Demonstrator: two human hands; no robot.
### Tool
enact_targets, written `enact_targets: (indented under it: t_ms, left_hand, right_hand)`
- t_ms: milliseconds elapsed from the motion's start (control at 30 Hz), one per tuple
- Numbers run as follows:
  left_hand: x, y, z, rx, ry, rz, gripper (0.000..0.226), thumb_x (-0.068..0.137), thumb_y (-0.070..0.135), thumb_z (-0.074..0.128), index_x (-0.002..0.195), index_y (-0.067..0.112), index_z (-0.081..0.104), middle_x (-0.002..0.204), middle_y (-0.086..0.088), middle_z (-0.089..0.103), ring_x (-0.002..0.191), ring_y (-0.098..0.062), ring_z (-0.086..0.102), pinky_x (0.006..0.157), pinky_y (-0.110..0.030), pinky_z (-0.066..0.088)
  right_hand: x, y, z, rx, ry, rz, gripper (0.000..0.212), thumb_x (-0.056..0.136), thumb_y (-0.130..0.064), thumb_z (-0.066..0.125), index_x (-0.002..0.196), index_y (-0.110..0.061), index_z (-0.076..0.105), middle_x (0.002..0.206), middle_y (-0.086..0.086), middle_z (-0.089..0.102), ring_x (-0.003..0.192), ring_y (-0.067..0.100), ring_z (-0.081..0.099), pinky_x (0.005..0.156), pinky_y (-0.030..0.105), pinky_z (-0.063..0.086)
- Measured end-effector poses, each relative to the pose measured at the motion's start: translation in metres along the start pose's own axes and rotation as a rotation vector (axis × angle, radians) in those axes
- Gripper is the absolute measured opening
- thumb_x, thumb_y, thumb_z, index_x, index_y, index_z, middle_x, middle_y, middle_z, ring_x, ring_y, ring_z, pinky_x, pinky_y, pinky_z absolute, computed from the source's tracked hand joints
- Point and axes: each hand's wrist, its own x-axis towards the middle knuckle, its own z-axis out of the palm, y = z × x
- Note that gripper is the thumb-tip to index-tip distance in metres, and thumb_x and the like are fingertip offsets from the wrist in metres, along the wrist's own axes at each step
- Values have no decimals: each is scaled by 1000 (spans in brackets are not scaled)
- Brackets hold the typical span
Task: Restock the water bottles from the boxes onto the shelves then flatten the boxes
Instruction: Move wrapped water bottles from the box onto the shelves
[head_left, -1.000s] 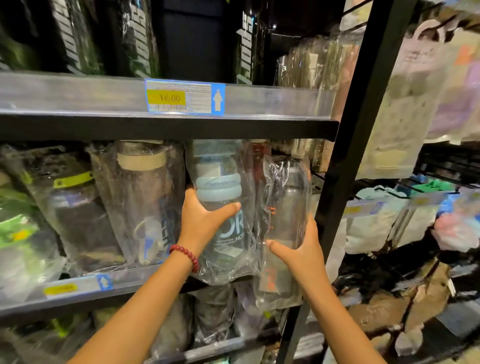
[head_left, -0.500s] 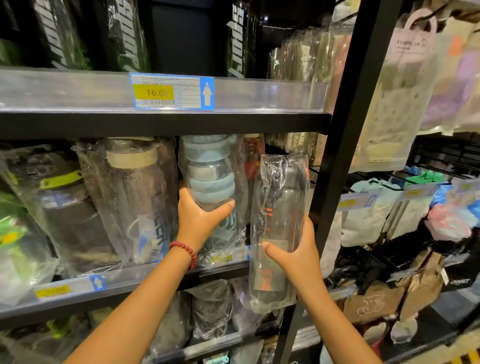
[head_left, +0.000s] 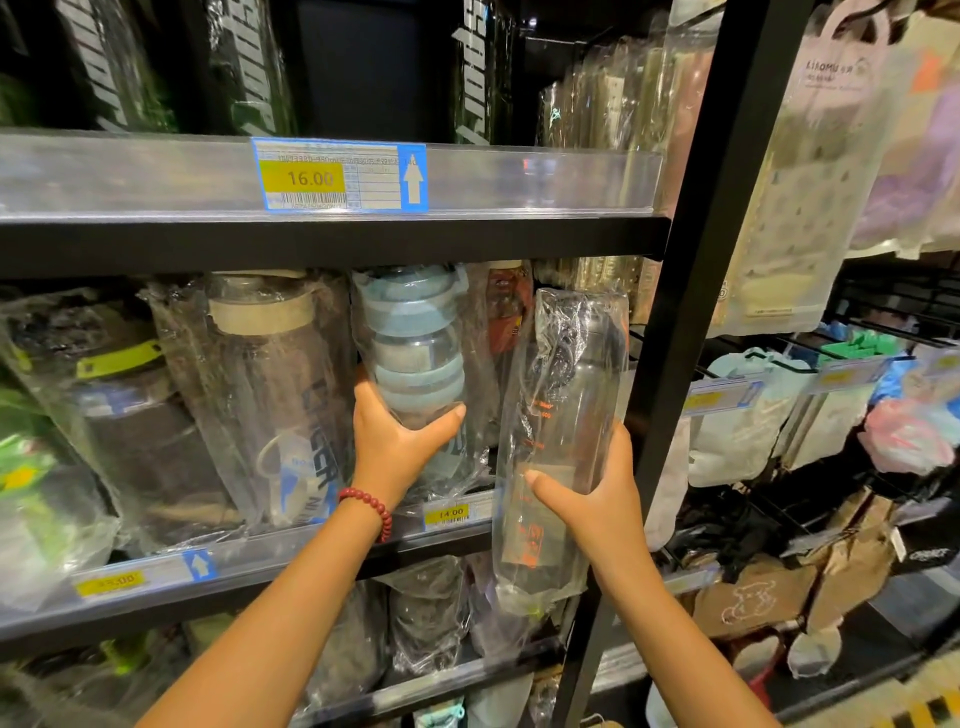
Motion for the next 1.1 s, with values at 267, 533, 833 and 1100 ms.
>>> enact_targets:
  t_ms: [267,533,833,1100]
  left_hand:
    - [-5,-14,-3,132,-55,-52,62,62,16,87,97,14,37,94,10,46,89,-7,50,66,-3,39]
    - [-4,-18,-7,167,-36,-91,64,61,22,88,101,12,38,110,-8,52,101,-20,55,83,-29,46]
    - [-9,-23,-7,147,-64,-134,76,52,46,84,104,19,35,118,-9,51,110,-22,53,92,-36,47]
    - [-9,-22,-8,150,-55,-123,69,62,29,87,106,17,34,120,-8,50,113,-20,50,90,-28,43]
  right_hand:
    - [7,-4,5,-29,4,-14,95,63,-37,74,144,-29,25,132,-17,47,118,-2,48,96,18,41]
    - [27,-7,13,-29,19,7,109,58,-51,76,148,-26,18,149,-6,34,135,13,36,111,42,35]
    - [44,-12,23,149,70,76,105,50,-50,75,142,-27,30,136,-3,50,121,16,53,101,45,45]
    - [62,-16,27,399,49,166,97,49,-45,75,136,-23,40,130,3,55,114,20,59,96,44,50]
